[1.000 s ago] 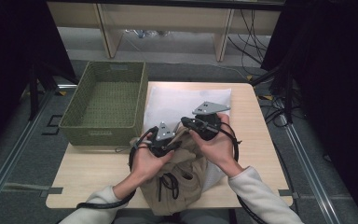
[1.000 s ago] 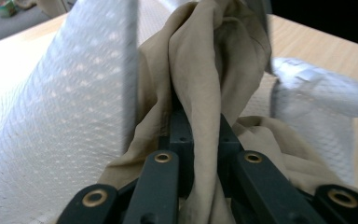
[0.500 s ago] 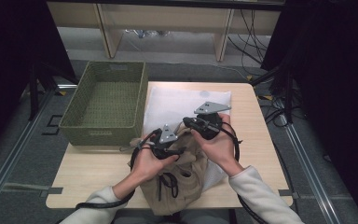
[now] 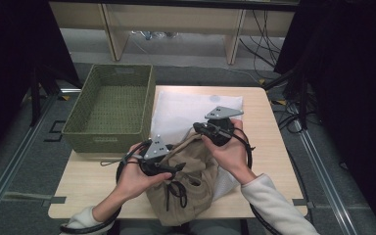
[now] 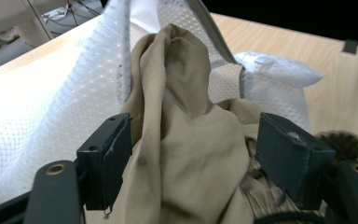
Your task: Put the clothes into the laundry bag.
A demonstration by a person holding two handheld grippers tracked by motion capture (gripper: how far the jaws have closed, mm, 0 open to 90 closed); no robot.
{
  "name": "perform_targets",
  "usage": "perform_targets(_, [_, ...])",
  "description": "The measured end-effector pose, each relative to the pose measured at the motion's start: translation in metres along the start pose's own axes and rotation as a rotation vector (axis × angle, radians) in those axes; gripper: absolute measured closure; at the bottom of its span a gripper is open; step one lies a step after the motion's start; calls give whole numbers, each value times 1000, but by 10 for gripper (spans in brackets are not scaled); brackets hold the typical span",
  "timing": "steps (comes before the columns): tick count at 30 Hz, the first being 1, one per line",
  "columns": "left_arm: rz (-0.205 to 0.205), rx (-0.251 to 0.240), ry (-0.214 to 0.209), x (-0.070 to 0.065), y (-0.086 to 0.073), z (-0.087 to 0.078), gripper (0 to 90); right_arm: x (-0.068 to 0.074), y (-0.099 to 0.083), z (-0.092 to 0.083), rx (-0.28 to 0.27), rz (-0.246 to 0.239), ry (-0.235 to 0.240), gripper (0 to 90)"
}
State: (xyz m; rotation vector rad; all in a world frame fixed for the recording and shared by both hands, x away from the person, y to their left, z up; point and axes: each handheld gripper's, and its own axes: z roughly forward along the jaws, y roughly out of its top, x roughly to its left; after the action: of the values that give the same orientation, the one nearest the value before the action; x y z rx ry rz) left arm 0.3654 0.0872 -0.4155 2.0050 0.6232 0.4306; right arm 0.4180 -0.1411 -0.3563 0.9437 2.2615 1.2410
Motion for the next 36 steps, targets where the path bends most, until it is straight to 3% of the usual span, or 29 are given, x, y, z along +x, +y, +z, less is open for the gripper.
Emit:
perform_targets(8, [-29, 25, -1, 9, -14, -8, 229, 0, 0, 0, 0, -8, -11, 898])
perform_targets(9, [-44, 28, -9, 9, -16, -6, 220, 0, 0, 0, 0, -7, -12, 898])
perform_targets(15, [-16, 97, -14, 9, -24, 10, 204, 0, 0, 0, 4, -1, -3, 898])
perform_targets(19, [-10, 151, 13, 8, -30, 25, 222, 0, 0, 0, 5, 0, -2, 898])
perform_targets(22, [-9, 169, 5, 6, -32, 31, 296, 1, 0, 0, 8, 5, 0, 898])
perform_targets(29, [61, 215, 37, 2, -35, 37, 485, 0, -1, 1, 8, -11, 0, 898])
perform_targets(30, [48, 217, 46, 0, -35, 38, 509, 1, -1, 1, 9, -8, 0, 898])
perform_targets(33, [64, 229, 40, 0, -34, 39, 589, 1, 0, 2, 6, -17, 6, 898])
perform_targets(35, [41, 224, 35, -1, -34, 40, 661, 1, -1, 2, 6, -17, 6, 898])
perform_targets(36, [24, 222, 32, -2, -34, 40, 692, 2, -1, 1, 10, 15, 2, 898])
